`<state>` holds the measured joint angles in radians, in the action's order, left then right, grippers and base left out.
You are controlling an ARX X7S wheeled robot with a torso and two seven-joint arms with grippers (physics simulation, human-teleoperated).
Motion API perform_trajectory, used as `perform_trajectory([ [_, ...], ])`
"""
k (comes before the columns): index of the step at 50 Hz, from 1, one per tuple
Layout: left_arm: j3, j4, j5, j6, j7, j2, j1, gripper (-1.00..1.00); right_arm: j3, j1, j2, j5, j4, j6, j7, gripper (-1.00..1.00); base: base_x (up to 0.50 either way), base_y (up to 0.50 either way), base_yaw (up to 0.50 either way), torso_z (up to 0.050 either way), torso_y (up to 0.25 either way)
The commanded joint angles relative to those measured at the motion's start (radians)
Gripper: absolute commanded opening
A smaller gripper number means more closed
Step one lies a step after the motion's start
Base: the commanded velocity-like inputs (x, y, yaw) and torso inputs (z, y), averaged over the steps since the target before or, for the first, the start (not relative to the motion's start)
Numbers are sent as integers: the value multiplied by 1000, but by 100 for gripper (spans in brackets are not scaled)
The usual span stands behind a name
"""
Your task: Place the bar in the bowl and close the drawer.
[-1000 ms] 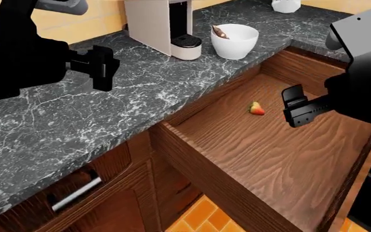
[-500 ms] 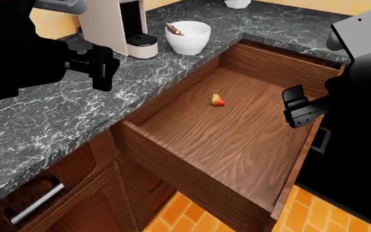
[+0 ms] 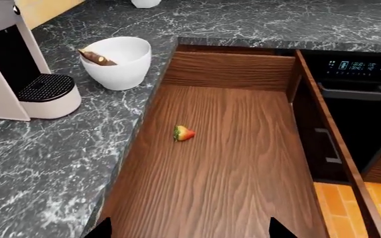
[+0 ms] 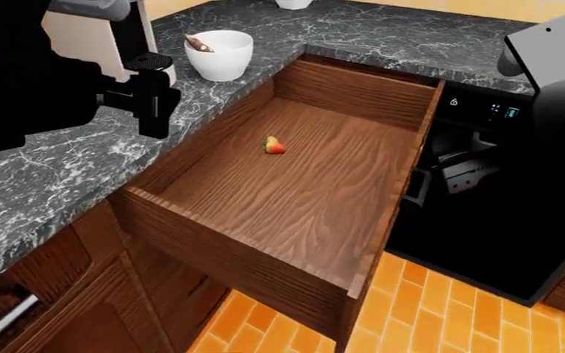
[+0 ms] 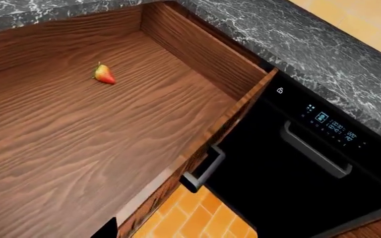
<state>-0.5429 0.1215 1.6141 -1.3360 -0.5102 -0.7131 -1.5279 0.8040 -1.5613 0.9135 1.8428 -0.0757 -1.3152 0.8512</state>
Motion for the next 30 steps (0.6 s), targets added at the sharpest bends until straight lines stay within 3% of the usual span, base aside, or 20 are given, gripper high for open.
perform_trajectory([
  [1, -4, -1, 7, 3, -3, -6, -2, 100, 10, -2, -2, 6, 13, 9, 25, 100, 0, 0, 0, 0, 0],
  [6, -8, 2, 5, 6, -2, -5, -3, 100, 23, -10, -4, 2, 28, 8, 60, 100, 4, 2, 0, 0, 0],
  [22, -15, -1, 14, 11, -7, -7, -7, 100, 35, -19, 1, 11, 26, 1, 66, 100, 535, 21, 0, 0, 0],
  [30, -16, -4, 28, 10, -17, -10, -11, 100, 36, -29, 6, 74, 56, 21, 118, 100, 34, 11, 0, 0, 0],
])
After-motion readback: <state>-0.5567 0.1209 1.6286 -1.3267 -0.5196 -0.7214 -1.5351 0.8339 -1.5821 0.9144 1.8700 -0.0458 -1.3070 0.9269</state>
